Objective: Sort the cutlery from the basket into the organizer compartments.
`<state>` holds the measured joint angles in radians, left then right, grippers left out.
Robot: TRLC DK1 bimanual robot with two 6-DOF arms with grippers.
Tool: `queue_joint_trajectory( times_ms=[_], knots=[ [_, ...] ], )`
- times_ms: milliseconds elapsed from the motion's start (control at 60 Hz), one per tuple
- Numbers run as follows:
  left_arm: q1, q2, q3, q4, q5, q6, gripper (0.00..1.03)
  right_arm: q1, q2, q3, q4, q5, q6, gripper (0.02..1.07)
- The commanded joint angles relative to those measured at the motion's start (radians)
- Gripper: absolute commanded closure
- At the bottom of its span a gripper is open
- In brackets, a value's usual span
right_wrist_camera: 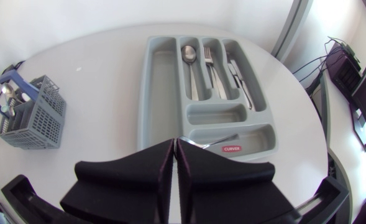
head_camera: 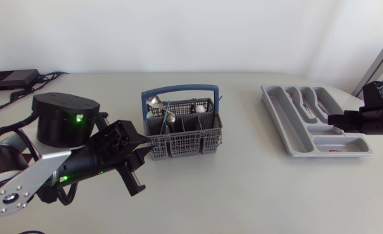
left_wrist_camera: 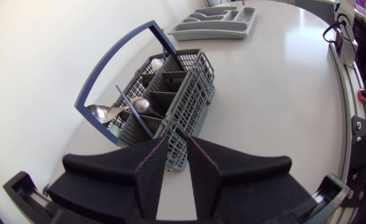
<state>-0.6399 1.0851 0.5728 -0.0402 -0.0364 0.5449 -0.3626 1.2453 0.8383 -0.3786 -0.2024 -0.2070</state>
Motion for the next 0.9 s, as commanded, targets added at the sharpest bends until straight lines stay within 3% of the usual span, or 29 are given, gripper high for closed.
queue_joint_trajectory(
  times_ms=[0,300,567,883],
  knots=[
    [-0.01,0.004,0.019,-0.004,-0.014,-0.017,0.8,-0.045,0.069,-0.03,0.047,0.014,-0.048,1.01],
    [-0.02,0.007,0.027,-0.017,-0.033,-0.017,0.8,-0.104,0.264,-0.045,0.25,0.058,-0.06,1.01],
    [-0.017,0.01,0.029,-0.017,-0.034,-0.02,0.8,-0.088,0.393,-0.03,0.343,0.11,-0.055,1.0],
    [0.005,0.01,0.053,-0.029,-0.034,-0.02,0.8,-0.053,0.391,-0.044,0.371,0.141,-0.071,0.6]
  ],
)
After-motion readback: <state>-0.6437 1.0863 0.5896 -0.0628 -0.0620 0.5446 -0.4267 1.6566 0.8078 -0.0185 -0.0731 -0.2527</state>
